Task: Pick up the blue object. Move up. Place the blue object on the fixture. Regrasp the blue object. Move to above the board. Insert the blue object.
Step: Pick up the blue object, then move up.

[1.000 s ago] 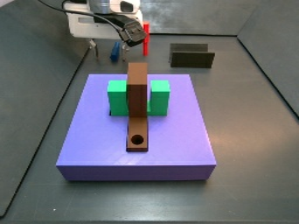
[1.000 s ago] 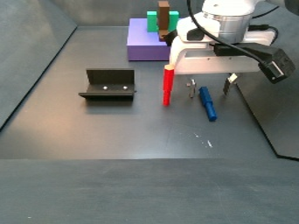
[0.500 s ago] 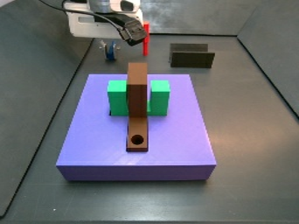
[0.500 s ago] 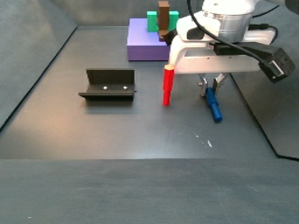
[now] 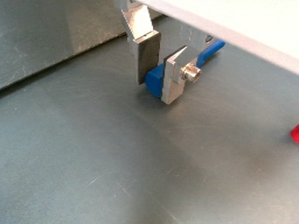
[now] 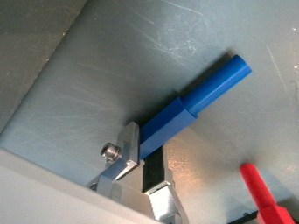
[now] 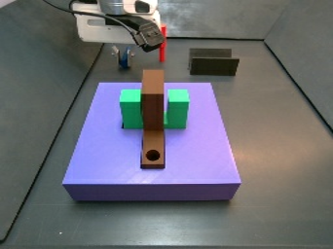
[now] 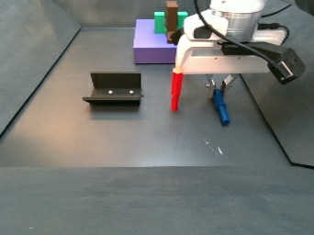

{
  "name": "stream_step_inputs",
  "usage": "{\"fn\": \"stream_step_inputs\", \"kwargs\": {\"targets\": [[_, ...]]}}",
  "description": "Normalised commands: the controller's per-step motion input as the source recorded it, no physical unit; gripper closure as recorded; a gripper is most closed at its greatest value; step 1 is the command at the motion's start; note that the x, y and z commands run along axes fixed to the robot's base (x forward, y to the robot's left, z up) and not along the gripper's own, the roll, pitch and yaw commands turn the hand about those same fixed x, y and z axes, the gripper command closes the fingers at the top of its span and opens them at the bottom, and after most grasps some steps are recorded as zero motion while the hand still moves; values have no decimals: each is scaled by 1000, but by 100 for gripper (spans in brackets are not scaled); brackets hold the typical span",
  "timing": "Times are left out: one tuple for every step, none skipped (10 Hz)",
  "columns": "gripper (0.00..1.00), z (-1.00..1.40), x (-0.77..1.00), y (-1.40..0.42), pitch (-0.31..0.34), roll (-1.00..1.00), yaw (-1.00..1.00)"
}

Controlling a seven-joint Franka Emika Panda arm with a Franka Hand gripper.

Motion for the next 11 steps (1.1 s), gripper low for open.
{"fn": "stream_step_inputs", "kwargs": {"targets": [[100,0,0,0,0,0,0],[100,0,0,0,0,0,0],[100,0,0,0,0,0,0],[100,0,0,0,0,0,0],[100,0,0,0,0,0,0],[100,0,0,0,0,0,0],[100,0,0,0,0,0,0],[100,0,0,0,0,0,0],[100,833,0,0,0,0,0],[100,867,56,92,-28,14,27],[100,628,-7,78,11,33,10]]}}
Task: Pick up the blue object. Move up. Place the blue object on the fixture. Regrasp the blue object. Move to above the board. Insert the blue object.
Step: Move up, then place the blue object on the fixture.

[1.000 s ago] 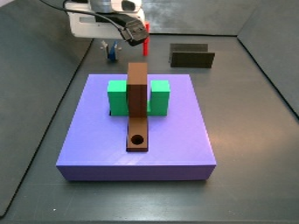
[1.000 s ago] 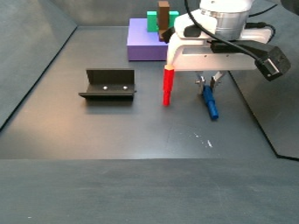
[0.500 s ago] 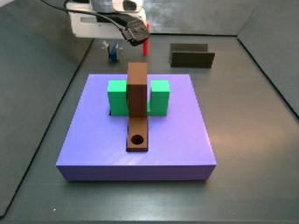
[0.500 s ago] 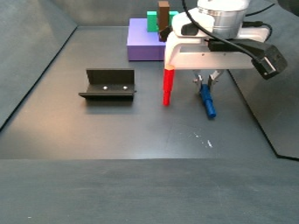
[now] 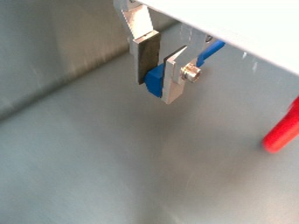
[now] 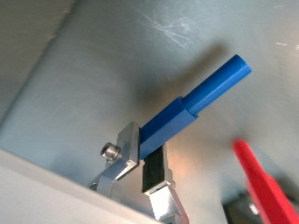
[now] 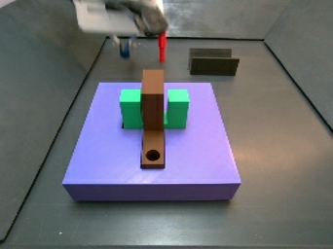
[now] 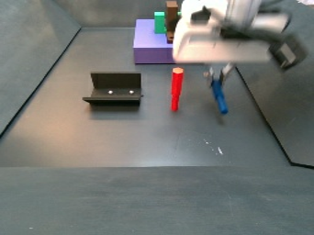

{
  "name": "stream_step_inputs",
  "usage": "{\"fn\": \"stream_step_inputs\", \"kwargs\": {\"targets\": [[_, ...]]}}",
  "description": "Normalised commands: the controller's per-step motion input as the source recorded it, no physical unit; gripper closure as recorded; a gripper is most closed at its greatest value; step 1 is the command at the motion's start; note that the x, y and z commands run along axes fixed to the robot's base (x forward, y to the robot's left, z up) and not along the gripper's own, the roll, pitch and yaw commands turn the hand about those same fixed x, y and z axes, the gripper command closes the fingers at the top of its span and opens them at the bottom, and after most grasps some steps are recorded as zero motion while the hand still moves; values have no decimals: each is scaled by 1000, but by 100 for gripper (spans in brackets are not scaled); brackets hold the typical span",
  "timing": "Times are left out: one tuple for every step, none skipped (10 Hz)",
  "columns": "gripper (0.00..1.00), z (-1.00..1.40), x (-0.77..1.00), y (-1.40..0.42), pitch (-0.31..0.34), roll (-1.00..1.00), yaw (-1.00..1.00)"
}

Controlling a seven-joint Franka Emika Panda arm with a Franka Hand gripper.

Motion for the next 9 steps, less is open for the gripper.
{"fn": "stream_step_inputs", "kwargs": {"targets": [[100,424,-5,52,4,54,1],[100,0,0,23,0,0,0],[100,123,0,37,-6,-403,-229],[100,1000,57,163,0,-394,-431],[100,1000,111,260,0,-403,-497],[100,1000,186,234,0,-449,-514],[100,1000,220,243,0,-454,-511],[100,1000,549,140,0,-634,-560],[100,963,663,111,0,-714,-531]]}}
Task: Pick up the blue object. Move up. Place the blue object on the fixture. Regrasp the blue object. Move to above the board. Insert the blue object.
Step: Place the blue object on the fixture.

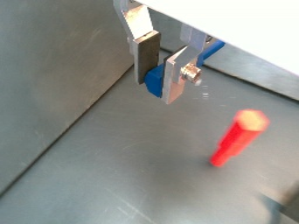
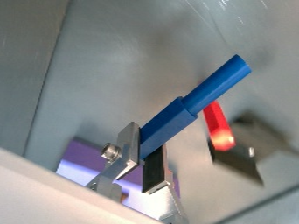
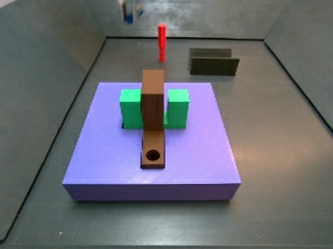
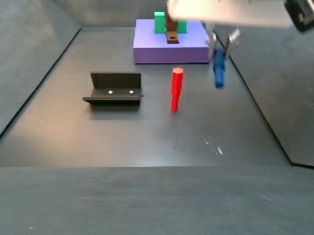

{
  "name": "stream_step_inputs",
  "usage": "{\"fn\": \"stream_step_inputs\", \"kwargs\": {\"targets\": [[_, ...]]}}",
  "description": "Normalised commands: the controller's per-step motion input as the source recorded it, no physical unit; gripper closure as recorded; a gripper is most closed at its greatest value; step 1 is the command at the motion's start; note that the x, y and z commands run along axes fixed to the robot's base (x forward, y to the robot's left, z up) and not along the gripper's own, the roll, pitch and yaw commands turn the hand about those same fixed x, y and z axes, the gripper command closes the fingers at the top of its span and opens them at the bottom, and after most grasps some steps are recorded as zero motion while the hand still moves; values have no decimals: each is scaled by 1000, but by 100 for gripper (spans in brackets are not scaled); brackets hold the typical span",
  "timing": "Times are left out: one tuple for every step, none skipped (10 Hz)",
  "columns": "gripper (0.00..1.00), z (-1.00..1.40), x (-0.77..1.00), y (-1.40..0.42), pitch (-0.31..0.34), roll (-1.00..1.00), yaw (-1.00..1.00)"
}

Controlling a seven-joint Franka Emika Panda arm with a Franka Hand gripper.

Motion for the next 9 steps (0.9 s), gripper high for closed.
{"fn": "stream_step_inputs", "kwargs": {"targets": [[100,937,706,137,0,-734,-494],[100,889,851,117,0,-720,-380],[100,589,1000,0,211,-434,-6],[100,511,994,11,260,-374,0],[100,457,997,0,223,-463,0],[100,423,1000,-114,149,-520,-11],[100,409,1000,-123,129,-543,-14],[100,386,991,-126,117,-574,-11],[100,266,1000,-103,100,-617,-34]]}}
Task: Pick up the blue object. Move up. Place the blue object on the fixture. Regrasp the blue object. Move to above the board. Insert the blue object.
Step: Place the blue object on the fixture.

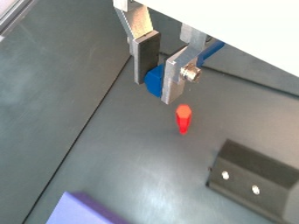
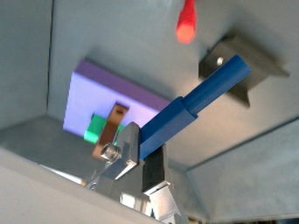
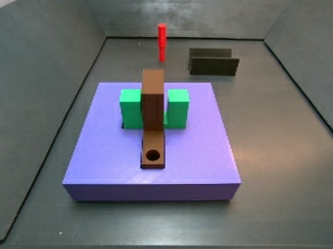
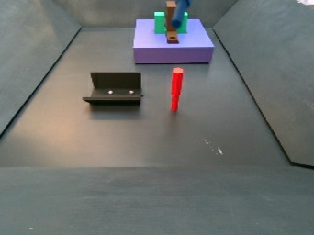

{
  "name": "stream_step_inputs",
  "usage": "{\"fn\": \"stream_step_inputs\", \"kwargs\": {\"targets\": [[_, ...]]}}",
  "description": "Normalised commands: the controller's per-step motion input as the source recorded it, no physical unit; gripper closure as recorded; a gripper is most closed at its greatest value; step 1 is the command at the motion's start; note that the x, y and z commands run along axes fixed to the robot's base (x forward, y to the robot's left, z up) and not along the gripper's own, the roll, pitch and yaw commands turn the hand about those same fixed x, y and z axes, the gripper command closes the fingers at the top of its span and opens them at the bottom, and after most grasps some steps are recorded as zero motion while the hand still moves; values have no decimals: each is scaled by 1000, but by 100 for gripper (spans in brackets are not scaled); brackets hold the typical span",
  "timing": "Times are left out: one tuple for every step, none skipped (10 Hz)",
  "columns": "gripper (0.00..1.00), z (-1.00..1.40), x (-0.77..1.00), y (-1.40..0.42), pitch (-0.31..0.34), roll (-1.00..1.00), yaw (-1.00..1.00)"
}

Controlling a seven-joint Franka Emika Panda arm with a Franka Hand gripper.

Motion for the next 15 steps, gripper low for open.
{"fn": "stream_step_inputs", "kwargs": {"targets": [[100,194,1000,-94,86,-620,-54],[100,197,1000,-94,71,-609,-46],[100,194,1000,-83,74,-609,-43],[100,23,1000,0,11,-626,-20],[100,-186,1000,0,0,-620,-6],[100,-203,1000,0,0,-606,0],[100,-260,1000,0,0,-566,0],[100,-300,1000,0,0,-457,-20],[100,-294,1000,0,0,-249,-29],[100,-300,1000,0,51,-63,0],[100,-343,1000,29,120,-26,0],[100,-349,1000,9,114,-43,0],[100,-363,1000,0,86,-51,0],[100,-377,1000,60,54,-131,0],[100,-389,966,146,6,-277,0]]}}
